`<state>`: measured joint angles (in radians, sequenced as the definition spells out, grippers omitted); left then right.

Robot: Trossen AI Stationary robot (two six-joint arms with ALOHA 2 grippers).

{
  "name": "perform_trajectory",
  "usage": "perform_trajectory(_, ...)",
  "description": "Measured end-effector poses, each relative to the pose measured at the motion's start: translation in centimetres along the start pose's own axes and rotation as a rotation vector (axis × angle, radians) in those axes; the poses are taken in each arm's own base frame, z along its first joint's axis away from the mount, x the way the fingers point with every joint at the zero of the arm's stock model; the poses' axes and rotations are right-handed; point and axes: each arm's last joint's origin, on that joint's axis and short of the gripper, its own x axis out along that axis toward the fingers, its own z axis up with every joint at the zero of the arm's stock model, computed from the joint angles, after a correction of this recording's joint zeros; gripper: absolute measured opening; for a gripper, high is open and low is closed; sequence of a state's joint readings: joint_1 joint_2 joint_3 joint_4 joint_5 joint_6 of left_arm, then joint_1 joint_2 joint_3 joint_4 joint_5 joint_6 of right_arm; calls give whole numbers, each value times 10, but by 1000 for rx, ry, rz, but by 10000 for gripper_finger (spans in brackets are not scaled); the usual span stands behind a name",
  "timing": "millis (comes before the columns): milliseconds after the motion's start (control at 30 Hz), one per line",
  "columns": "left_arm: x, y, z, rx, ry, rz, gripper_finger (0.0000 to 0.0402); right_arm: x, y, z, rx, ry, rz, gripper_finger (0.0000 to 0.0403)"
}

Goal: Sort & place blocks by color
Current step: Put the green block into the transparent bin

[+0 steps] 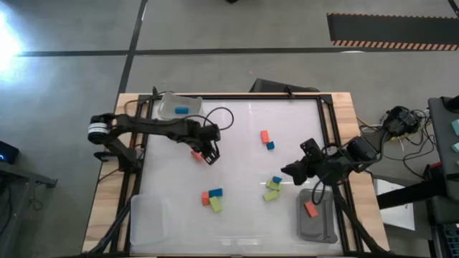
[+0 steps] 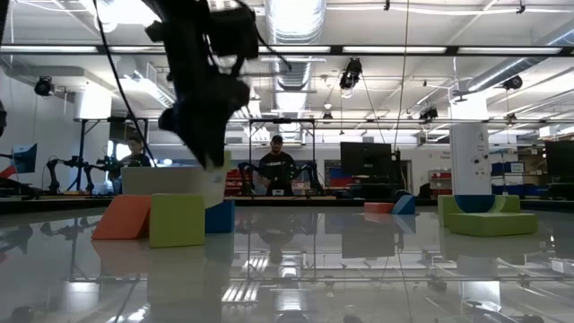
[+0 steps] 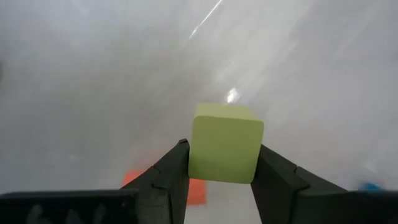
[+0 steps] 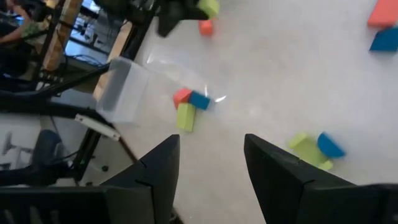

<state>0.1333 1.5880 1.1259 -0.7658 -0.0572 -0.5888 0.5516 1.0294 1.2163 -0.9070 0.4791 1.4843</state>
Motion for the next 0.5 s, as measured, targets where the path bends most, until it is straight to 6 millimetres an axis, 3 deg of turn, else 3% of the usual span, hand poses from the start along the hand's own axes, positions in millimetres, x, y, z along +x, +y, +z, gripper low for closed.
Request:
perform_trajectory(233, -71, -2, -7, -68, -105, -135, 119, 12, -5, 28, -49, -86, -56, 155)
perform_trajectory(500, -129, -20, -52, -199, -20, -404, 119, 21, -8, 58, -127, -179, -82, 148)
